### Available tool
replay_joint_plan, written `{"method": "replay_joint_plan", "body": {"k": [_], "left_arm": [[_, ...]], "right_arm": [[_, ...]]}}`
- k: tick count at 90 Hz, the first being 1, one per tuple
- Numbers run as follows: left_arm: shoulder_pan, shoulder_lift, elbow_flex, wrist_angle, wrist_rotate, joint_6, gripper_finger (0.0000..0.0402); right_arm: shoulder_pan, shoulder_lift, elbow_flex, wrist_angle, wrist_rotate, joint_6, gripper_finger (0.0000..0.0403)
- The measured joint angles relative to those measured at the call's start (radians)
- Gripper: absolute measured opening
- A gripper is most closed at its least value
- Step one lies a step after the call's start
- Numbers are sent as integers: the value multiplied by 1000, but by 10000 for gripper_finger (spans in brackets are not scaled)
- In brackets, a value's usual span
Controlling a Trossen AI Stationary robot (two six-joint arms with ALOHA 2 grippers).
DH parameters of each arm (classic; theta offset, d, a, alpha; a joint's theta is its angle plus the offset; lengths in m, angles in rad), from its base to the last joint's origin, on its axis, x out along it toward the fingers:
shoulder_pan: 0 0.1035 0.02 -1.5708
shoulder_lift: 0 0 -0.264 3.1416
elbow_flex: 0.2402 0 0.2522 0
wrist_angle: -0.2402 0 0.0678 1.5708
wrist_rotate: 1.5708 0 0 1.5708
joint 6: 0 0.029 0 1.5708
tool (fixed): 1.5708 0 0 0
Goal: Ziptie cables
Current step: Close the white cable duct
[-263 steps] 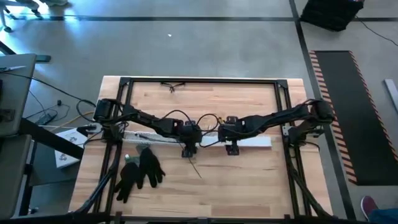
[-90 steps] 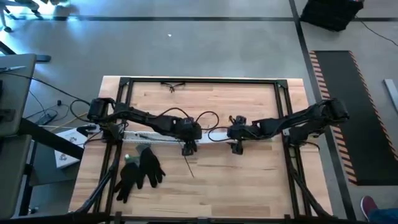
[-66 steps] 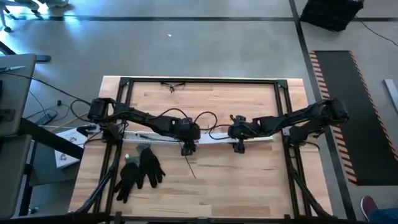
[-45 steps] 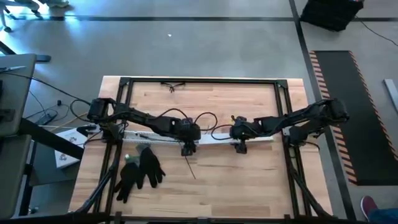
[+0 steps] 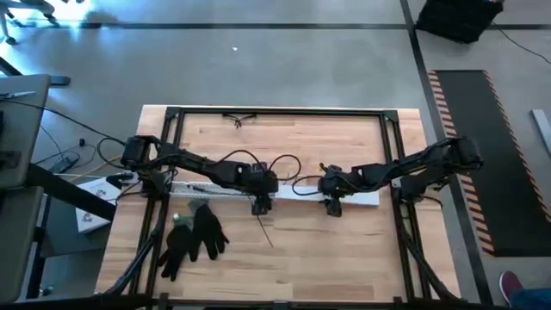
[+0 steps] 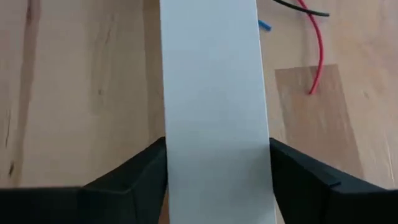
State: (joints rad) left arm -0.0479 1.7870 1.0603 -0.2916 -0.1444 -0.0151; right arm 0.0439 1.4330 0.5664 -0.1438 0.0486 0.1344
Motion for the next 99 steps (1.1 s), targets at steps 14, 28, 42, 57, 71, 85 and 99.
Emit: {"method": "replay_joint_plan", "body": {"k": [14,28,42,57,71,85,99], "left_arm": [[0,0,0,1,-2,1,262],[0,0,0,1,-2,1,262],[-1,0,1,1,-15,14,262],[-1,-6,2,0,-47,62,262],[-1,-6,2,-2,-40,79,262],[0,-6,4,-21,-20,98,262],[0,-6,45,-98,-18,98,262]], "right_arm": [[10,0,44,-43,8,15,227],[9,0,84,-94,11,9,226],[9,1,108,-121,12,4,226],[9,1,127,-136,13,23,226],[9,1,127,-138,6,26,225],[9,1,127,-139,4,19,225],[9,11,127,-137,4,-4,225]]}}
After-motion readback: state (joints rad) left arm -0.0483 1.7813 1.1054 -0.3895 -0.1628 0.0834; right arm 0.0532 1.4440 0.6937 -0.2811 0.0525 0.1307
